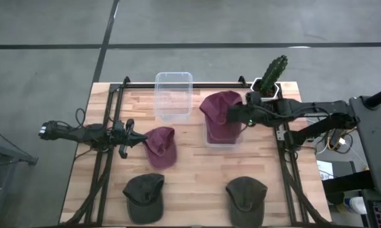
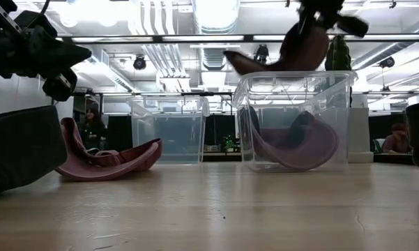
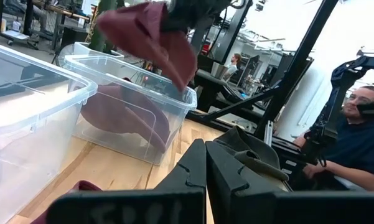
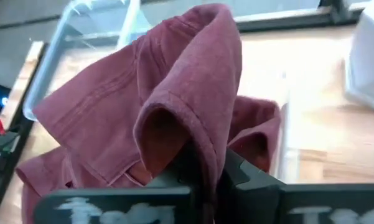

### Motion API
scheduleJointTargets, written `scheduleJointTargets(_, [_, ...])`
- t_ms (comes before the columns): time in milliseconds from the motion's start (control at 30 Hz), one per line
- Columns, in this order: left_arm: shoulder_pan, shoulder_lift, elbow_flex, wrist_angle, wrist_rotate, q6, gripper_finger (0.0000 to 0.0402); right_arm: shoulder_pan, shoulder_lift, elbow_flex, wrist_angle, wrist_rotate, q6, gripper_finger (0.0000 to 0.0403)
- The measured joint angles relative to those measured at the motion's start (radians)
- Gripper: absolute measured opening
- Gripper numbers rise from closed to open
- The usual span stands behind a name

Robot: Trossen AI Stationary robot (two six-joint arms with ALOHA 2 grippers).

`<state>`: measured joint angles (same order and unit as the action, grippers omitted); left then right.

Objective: Pick & Place hat
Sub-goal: Put the bottom red cap into the right transparent bin

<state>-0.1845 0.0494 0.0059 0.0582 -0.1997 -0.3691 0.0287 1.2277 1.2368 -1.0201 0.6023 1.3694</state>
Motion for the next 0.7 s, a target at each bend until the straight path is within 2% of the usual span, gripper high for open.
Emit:
scheduleJointTargets(167, [0.0,0.0,0.0,0.0,0.0,0.0,0.0,-0.045,-0.003,-0.097,0.165,-0.056,-0.042,0.0008])
scheduleJointTargets(700, [0.0,0.0,0.0,0.0,-0.001,0.02,0.0,-0.049,-0.008,-0.234,0.233,-0.087,0.018,0.0009])
